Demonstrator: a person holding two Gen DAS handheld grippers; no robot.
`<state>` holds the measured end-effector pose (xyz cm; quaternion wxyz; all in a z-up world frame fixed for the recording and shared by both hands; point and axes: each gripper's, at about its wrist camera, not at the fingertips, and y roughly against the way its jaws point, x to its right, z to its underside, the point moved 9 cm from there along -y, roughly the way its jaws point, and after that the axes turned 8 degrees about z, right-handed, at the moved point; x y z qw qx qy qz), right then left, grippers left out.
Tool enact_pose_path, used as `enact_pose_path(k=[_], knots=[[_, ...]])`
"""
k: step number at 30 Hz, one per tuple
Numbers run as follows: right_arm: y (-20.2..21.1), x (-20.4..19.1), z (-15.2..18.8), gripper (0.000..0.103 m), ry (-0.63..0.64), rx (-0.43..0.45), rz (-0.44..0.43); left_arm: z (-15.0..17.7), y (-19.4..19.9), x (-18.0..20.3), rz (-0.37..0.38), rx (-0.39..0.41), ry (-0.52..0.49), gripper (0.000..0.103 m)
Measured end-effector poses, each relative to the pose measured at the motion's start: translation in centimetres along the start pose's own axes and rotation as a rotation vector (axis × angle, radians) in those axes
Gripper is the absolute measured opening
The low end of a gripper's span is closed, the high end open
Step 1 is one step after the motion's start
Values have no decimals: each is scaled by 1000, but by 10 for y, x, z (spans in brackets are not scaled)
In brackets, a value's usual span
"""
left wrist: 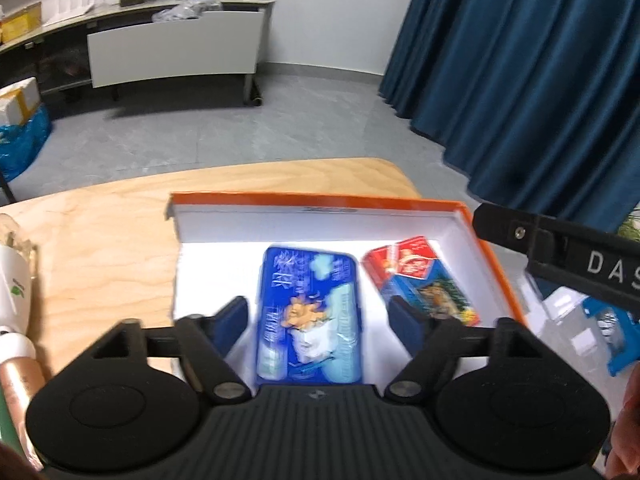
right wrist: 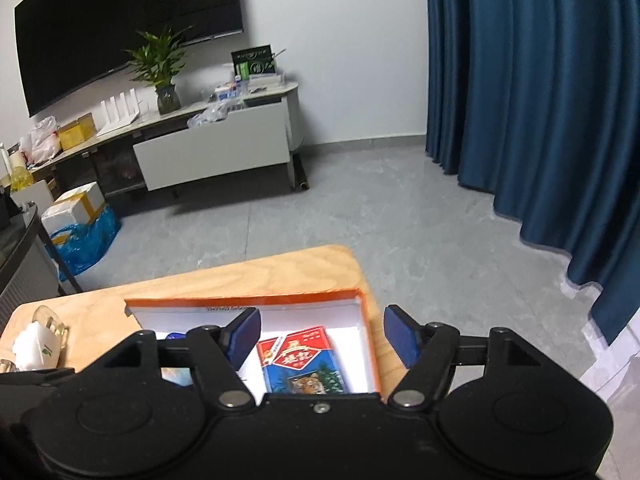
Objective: Organize rigid objects
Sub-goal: 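Lower and release the blue box with the left tool while the right tool releases the tiger pack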
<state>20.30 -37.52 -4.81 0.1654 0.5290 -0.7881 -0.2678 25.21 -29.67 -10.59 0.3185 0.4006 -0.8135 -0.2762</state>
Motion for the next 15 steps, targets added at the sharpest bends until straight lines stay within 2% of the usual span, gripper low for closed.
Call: enact_pose_path(k=[6,15], knots=[[26,1,2,84,2,18,6,4,39,8,-15,35,-10,92],[76,-23,25,87,-1,-3,-66,34,106,2,-97,89,-12,97]])
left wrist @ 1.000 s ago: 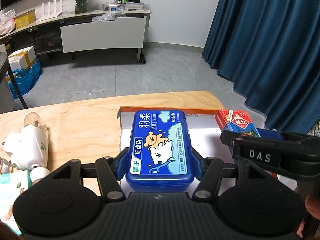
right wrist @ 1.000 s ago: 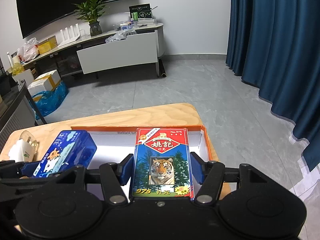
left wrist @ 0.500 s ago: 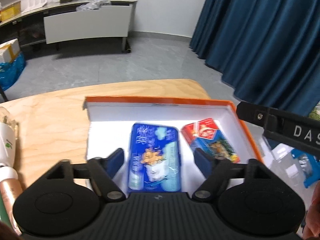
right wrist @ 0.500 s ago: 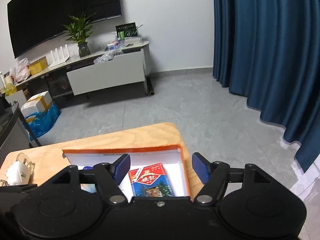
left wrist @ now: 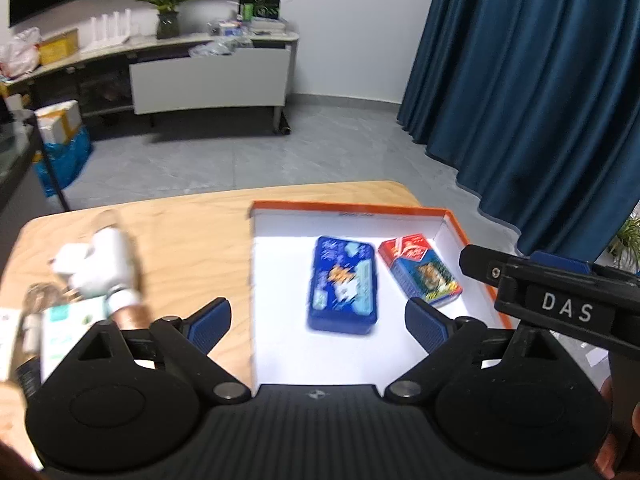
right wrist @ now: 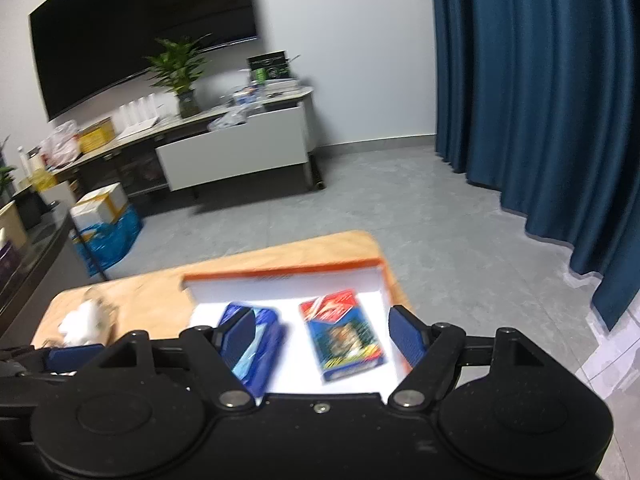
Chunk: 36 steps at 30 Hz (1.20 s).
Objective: Organize rigid objects
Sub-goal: 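Lower and release the blue box with the left tool while the right tool releases the tiger pack, then move both tools back toward the remaining items on the table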
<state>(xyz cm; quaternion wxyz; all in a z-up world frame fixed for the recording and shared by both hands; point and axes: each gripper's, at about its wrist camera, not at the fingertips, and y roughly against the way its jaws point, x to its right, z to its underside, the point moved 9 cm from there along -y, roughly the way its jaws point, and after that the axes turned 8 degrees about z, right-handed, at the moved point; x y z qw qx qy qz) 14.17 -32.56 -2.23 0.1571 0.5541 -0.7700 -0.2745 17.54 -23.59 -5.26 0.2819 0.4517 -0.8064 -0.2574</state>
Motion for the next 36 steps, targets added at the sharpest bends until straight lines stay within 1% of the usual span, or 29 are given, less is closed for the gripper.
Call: enact_pose_path(k=[5,8,10,12,17,20,22,24,28,33,35,36], knots=[[24,-25,17,87,-1,-9,-57,12,29,-21,-30,16,31,97],[36,-45,30,87,33,-19,-83,23,45,-33,-60,24,31,97],[43,-58,38,87,46,-25,-108,32,56,-42,-68,28,48,97],[49,-71,45,87,61,-34,-140,41,68,-53,-71,50,55,99],[61,-100,65,87,124,-41,-183,68,98,-90,-99,83,95,102],[66,-116,76,87,148,-47,-212,87,108,-116,-164,76,117,103],[65,-125,84,87,160,-59,-222,98,110,-129,-183,62,151,103],[64,-132,93,87,169,-76,-234,102,107,-136,-195,57,162,103],[64,-144,104,87,199,-89,-245,105,100,-140,-209,61,131,103],[59,-147,107,87,210,-101,-251,114,77,-148,-228,50,71,103],[55,-149,108,87,217,-106,-258,118,70,-154,-242,46,60,103],[53,-151,109,87,221,-109,-263,118,68,-156,-245,51,61,101]])
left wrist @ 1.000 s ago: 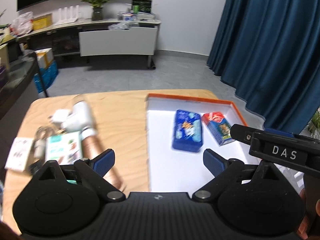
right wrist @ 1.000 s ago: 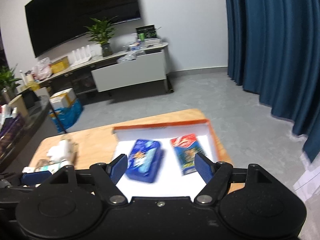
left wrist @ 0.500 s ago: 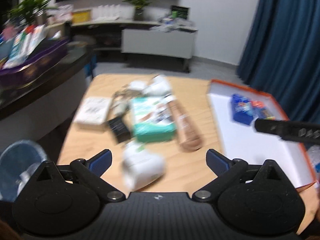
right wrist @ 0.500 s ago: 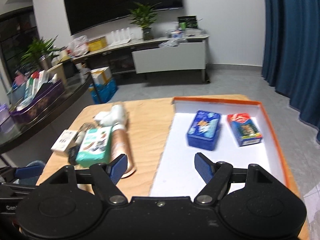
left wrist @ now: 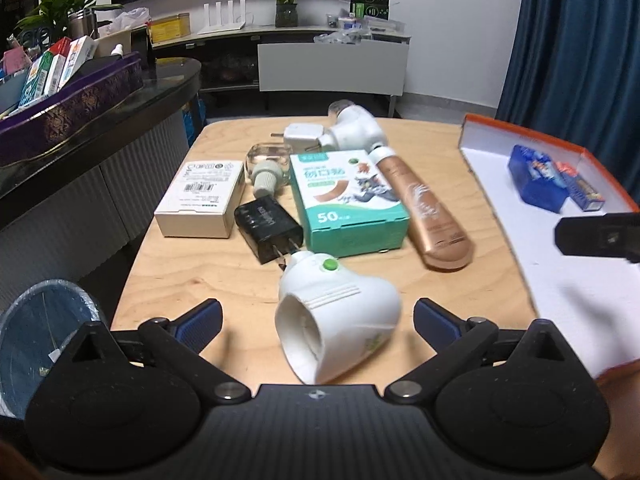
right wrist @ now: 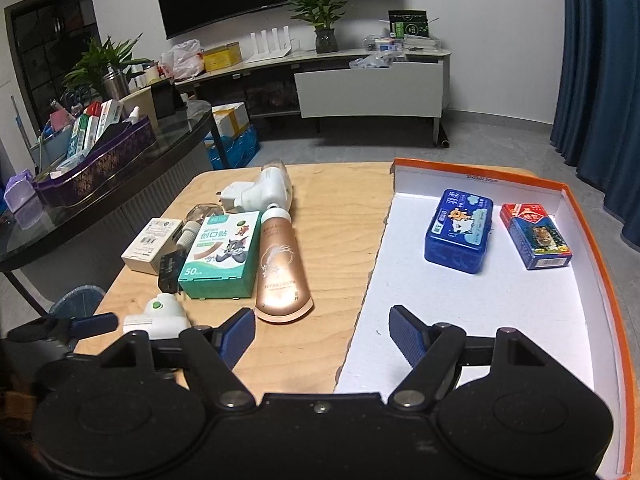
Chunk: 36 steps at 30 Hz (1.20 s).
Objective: Organize rigid objects
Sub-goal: 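Move both tools back toward the remaining items on the table, then grasp the white plug device with the left tool while the right tool grasps the copper bottle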
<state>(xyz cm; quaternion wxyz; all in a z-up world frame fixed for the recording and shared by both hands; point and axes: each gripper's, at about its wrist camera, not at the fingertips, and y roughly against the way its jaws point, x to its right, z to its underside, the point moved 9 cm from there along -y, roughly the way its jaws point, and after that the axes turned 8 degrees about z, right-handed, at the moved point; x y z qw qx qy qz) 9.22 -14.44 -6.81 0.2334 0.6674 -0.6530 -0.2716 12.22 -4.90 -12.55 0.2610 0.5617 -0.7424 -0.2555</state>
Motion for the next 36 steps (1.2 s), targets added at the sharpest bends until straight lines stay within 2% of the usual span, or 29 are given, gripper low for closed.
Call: enact_pose_path(k=[2,3,4,11,14,17,19,20,25,26,27,28,30,36], knots=[[-7,-3,0,87,8,-12,-17,1,-3,-3,20,13,12,87],[-12,-5,-1,87,13,-16,-23,1,-4,-4,44,11,26,70],[-16,-7,-3,87,22,-17,-26,1,-5,-3,52,10,32,67],[-64,-23,-24,87,79,-43,-39,2,7,-2,92,15,43,67],[-88,-28,-37,87,77,-60,-74,-2,13,-1,110,28,42,67],[-111,-33,-42,85,135,-85,-80,-6,18,-5,130,43,64,67],[-122,-38,-45,74,140,-106,-116,-8,19,-6,150,48,87,67],[-127,-40,-47,74,145,-112,-136,-9,19,-6,152,51,85,67],[-145,-52,-53,71,191,-119,-130,-10,13,-8,172,50,97,67],[-149,-54,-51,68,193,-126,-132,-10,12,-7,172,50,98,67],[-151,-57,-50,55,194,-128,-144,-10,11,-6,175,50,95,67],[-151,-57,-49,48,201,-110,-138,-10,10,-7,174,50,93,67],[-148,-53,-46,48,217,-85,-100,-11,10,-8,174,52,92,67],[-145,-42,-42,48,201,-68,-59,-13,6,-4,184,50,78,67]])
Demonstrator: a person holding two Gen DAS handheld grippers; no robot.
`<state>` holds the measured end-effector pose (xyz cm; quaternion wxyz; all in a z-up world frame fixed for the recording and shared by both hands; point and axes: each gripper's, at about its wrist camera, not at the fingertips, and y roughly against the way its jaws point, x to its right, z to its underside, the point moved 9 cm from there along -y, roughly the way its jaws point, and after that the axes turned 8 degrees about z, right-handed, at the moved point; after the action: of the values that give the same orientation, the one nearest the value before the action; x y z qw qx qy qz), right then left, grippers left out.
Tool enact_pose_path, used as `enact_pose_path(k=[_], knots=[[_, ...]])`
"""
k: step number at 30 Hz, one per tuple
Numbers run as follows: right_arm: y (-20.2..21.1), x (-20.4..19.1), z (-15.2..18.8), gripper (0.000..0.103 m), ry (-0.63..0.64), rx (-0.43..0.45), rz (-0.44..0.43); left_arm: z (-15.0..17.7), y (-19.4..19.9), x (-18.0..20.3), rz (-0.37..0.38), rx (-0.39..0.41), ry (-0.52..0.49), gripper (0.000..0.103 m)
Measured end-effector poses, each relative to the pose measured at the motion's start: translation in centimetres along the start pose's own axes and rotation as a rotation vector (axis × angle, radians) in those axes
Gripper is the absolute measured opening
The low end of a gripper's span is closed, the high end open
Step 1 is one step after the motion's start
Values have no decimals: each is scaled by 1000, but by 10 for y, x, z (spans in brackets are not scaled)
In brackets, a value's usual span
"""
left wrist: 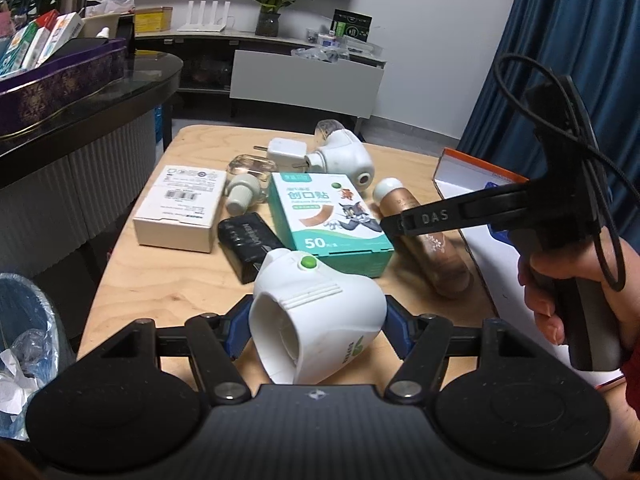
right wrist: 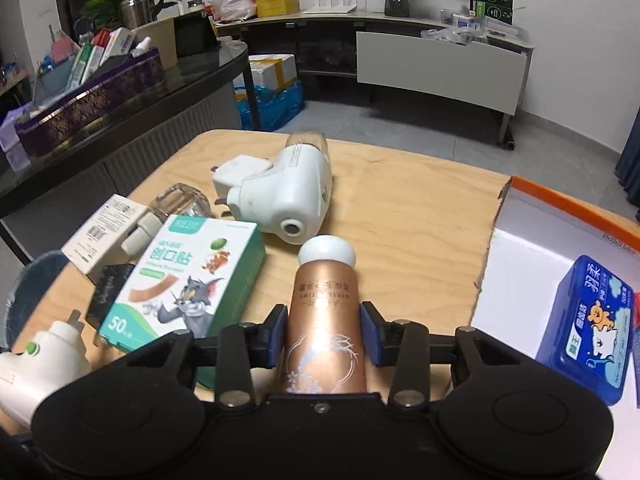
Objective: Organize rigid objects
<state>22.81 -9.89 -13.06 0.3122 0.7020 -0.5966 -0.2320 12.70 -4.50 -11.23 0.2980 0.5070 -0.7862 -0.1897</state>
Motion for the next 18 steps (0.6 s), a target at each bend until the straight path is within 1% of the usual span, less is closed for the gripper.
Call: enact_pose_path(k=[3,5,8,10,12,15,18], knots=[[4,6,0,47,-47,18,39,-4,3,5,-3,7,-16,67],[16,16,-2,47,-85,35,49,-10,6,9,-11,18,-28,67],[49,33,-3,47,-122,85,47,-20,9,21,5,37,-34,67],[76,48,-4,47,-136,128,73,-26,10,34,13,48,-59,67],[106,69,-2,47,-172,168,111,-33,11,50,44,55,-65,67],[145,105,7,47,-245,188,159,-42,8,77,91,64,-77,67],[179,139,22,47,-293,202,236,-53,2,112,142,62,-100,67]])
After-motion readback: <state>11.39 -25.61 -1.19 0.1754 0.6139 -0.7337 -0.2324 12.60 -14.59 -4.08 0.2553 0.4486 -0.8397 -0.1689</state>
